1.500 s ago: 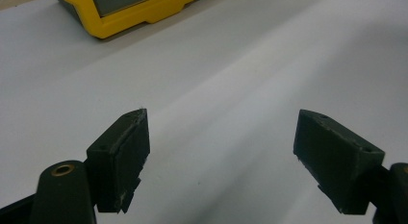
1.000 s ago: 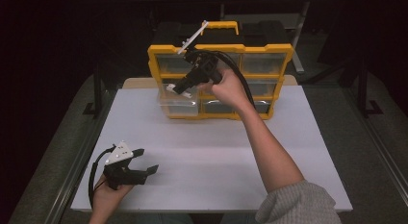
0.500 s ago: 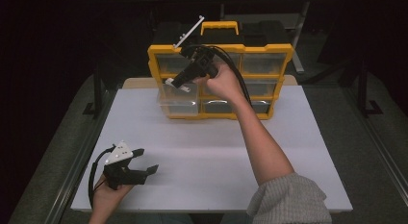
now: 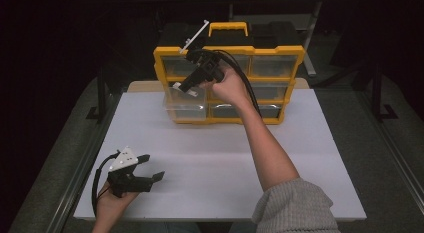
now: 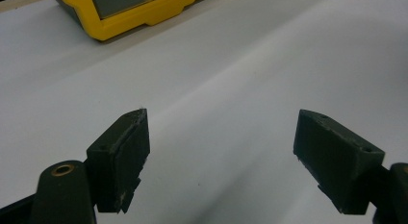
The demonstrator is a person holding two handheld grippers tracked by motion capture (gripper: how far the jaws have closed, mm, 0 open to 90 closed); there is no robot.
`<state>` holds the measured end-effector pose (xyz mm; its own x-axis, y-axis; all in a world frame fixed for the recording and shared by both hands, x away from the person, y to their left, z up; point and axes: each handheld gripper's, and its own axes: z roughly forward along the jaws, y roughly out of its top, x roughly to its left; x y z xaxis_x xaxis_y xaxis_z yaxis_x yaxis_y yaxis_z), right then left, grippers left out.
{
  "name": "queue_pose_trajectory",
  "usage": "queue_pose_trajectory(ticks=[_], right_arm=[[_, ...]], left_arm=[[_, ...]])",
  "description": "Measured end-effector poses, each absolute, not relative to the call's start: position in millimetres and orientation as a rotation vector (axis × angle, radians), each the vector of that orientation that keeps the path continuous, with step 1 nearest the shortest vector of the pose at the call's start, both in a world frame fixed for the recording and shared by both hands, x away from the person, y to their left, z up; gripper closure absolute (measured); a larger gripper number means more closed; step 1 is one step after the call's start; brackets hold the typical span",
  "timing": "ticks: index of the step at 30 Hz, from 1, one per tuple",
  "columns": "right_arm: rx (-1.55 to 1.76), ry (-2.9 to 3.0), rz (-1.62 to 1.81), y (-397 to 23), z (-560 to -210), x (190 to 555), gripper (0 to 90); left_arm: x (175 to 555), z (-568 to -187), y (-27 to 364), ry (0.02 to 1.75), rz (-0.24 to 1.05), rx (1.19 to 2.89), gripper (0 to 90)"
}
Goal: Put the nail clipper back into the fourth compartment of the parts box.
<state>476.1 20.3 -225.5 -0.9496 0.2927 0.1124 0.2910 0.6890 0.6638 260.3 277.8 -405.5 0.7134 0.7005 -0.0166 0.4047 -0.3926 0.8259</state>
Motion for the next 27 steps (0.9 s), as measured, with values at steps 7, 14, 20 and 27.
queue_pose_trajectory(ticks=[7, 14, 20, 27], right_arm=[[0.512, 2.891, 1.102, 24.8, -230.4, 476.3, 75.8], [0.502, 2.894, 1.082, 28.3, -235.6, 476.6, 75.7], [0.505, 2.894, 1.066, 29.0, -241.9, 477.2, 75.7], [0.523, 2.901, 1.046, 26.8, -251.6, 478.1, 75.7]], left_arm=[[259.9, -405.4, 277.7, 0.845, 0.423, 2.03, 20.2], [259.8, -405.3, 277.9, 0.847, 0.421, 2.026, 20.2], [259.7, -405.3, 277.8, 0.847, 0.421, 2.026, 20.2], [260.0, -405.4, 277.8, 0.843, 0.423, 2.031, 20.2]])
